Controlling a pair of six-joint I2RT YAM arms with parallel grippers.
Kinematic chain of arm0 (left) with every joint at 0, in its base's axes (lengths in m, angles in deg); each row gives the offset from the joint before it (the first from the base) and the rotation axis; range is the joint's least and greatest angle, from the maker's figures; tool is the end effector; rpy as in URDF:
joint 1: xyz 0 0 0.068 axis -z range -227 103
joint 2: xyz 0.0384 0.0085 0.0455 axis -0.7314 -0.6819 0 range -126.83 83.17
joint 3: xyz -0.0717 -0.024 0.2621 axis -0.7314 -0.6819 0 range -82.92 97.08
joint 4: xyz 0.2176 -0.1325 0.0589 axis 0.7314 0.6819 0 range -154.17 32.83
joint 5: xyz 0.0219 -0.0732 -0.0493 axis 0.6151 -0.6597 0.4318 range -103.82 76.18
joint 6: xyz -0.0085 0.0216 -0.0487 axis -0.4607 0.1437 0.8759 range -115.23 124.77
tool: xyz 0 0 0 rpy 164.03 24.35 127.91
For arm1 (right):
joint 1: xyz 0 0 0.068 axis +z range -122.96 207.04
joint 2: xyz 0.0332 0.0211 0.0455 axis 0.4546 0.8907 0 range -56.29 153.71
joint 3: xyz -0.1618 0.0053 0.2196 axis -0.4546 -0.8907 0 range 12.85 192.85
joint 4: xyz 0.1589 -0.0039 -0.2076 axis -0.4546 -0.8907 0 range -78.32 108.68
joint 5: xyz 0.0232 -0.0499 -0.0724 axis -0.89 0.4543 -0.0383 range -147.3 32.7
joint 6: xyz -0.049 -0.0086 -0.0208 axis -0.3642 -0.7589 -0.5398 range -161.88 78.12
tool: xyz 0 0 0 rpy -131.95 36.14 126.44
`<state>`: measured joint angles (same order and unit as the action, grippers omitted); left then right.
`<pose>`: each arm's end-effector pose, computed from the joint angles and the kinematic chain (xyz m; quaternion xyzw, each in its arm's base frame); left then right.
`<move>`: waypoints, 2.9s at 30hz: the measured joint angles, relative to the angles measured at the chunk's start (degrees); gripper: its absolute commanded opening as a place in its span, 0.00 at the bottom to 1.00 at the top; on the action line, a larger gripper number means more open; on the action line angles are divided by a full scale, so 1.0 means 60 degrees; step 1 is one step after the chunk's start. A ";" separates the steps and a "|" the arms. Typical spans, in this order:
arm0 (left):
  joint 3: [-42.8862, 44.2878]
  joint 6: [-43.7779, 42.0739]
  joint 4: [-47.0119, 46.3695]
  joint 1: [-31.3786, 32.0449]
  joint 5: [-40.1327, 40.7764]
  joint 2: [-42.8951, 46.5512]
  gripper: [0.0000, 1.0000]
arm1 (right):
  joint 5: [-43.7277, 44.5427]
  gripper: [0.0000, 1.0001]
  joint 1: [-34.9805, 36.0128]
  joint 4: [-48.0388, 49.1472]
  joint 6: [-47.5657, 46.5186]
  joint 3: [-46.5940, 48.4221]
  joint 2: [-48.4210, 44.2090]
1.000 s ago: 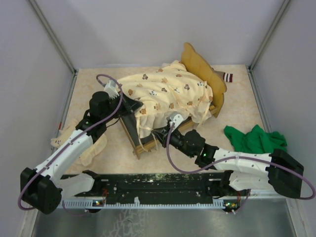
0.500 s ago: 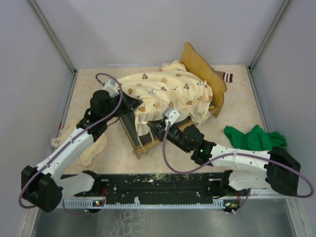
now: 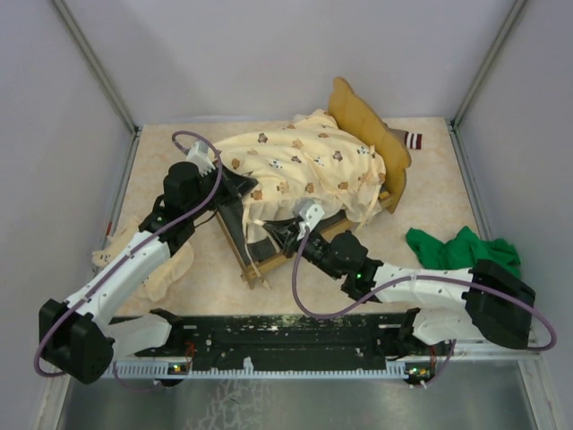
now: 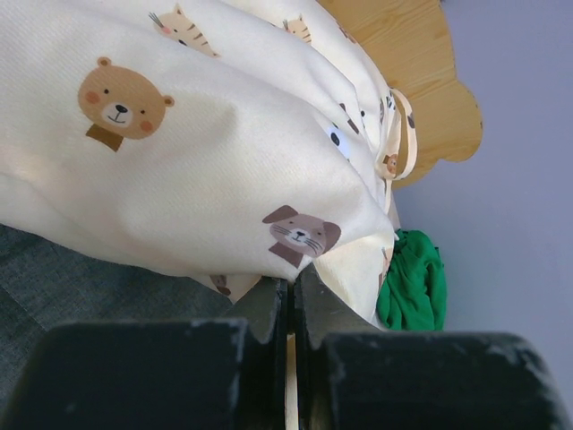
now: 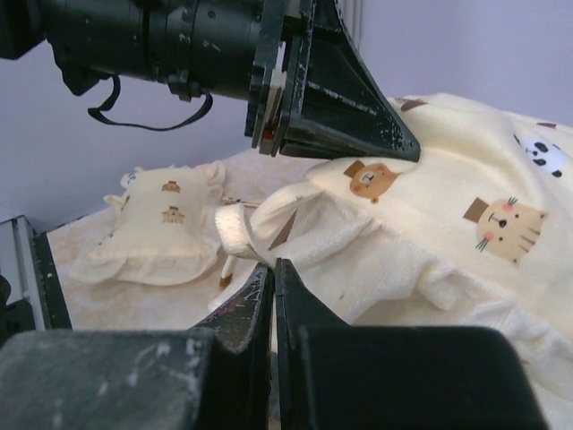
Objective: Set up the pet bed
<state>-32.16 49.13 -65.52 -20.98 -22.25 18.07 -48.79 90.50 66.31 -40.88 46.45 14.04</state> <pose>0.2382 -0.1221 0.3258 -0.0792 0.7778 -0.4048 0.4743 0.1257 0.2397 0.2844 -0.2803 0.5725 0.3701 0.6757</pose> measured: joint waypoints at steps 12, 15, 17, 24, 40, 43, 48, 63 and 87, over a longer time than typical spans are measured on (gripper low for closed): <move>0.0000 0.0000 0.0000 0.0000 0.0062 0.0000 0.00 | 0.0492 0.00 0.0000 0.0936 0.0117 -0.1475 0.0109; 0.0000 0.0000 0.0000 0.0000 0.0062 0.0000 0.00 | 0.0790 0.00 0.0000 0.0532 0.0244 -0.1315 0.0262; 0.0000 0.0000 0.0000 0.0000 0.0062 0.0000 0.00 | 0.0900 0.00 0.0000 0.0168 0.0390 -0.1053 0.0583; -0.0310 -0.0044 -0.0051 0.0000 0.0073 0.0073 0.00 | 0.0907 0.14 0.0000 -0.0721 0.1402 -0.0882 0.1406; -0.0900 -0.0146 -0.0044 0.0000 0.0073 0.0288 0.00 | 0.0816 0.41 0.0004 -0.2532 0.3971 -0.2441 -0.0423; -0.0918 -0.0149 -0.0047 0.0000 0.0069 0.0288 0.00 | 0.1009 0.41 0.0029 -0.1894 0.4699 -0.2856 0.0142; -0.0922 -0.0149 -0.0051 0.0000 0.0069 0.0288 0.00 | 0.1395 0.42 0.0076 0.0000 0.5883 -0.2954 0.1920; -0.0922 -0.0149 -0.0029 0.0000 0.0004 0.0284 0.00 | 0.3220 0.00 0.0761 0.2958 0.7697 -0.1752 0.5945; -0.1260 -0.0645 0.1184 0.0007 -0.0200 0.0882 0.45 | -0.1016 0.00 0.1989 -0.3206 0.6339 -0.3275 -0.2098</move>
<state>-39.72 45.26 -58.41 -20.94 -23.45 23.36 -54.89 102.44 47.08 -2.85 26.80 1.45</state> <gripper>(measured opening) 0.315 0.009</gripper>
